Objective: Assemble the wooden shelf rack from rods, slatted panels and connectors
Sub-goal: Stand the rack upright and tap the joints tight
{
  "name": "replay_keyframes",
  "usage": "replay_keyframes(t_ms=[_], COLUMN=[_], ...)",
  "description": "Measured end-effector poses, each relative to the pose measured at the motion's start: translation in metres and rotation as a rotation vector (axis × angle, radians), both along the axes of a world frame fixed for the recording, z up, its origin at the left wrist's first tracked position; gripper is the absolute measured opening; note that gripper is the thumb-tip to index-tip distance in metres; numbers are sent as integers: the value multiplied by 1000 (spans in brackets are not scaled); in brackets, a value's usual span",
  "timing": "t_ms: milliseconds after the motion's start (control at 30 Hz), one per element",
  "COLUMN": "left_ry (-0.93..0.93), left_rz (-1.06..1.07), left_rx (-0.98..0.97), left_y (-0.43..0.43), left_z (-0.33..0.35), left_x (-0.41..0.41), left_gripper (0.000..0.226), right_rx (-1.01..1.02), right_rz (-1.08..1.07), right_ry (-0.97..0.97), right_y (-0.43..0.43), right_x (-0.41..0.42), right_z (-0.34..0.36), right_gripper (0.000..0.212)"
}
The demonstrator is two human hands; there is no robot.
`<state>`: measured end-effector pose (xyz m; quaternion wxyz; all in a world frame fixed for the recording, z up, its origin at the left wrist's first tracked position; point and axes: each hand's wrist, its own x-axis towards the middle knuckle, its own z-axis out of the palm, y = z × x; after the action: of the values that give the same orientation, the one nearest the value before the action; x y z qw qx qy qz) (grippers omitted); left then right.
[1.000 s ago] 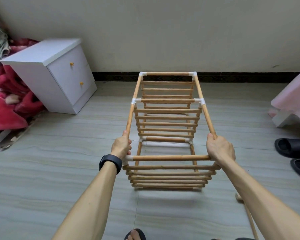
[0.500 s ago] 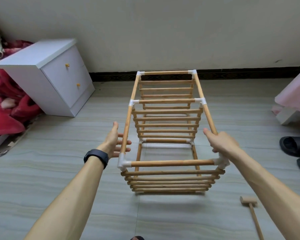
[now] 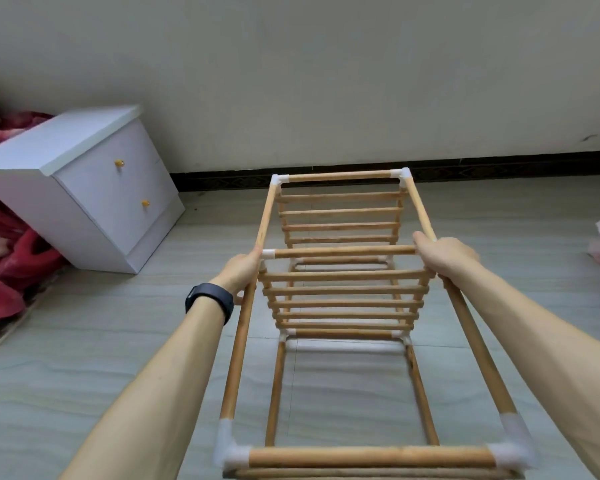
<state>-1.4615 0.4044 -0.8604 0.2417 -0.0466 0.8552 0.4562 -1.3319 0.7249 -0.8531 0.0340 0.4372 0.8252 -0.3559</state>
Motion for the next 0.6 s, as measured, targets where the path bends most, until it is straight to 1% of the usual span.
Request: replay_keyframes(t_ms=[100, 167, 267, 367, 533, 600], left_ry=[-101, -110, -57, -3, 103, 167], left_rz=[8, 39, 135, 180, 189, 194], left_rx=[79, 110, 148, 159, 203, 217], left_y=[8, 13, 20, 17, 7, 5], left_z=[-8, -11, -18, -22, -8, 5], left_x=[-13, -19, -23, -18, -1, 5], left_gripper=[60, 52, 37, 26, 30, 33], right_rx=[-156, -159, -83, -87, -34, -15], right_rz=[-33, -56, -98, -99, -112, -128], right_ry=[55, 91, 144, 194, 260, 300], right_y=[10, 10, 6, 3, -1, -3], right_x=[-5, -6, -3, 5, 21, 26], right_z=[-11, -17, -18, -20, -7, 6], right_gripper=[52, 49, 42, 38, 35, 37])
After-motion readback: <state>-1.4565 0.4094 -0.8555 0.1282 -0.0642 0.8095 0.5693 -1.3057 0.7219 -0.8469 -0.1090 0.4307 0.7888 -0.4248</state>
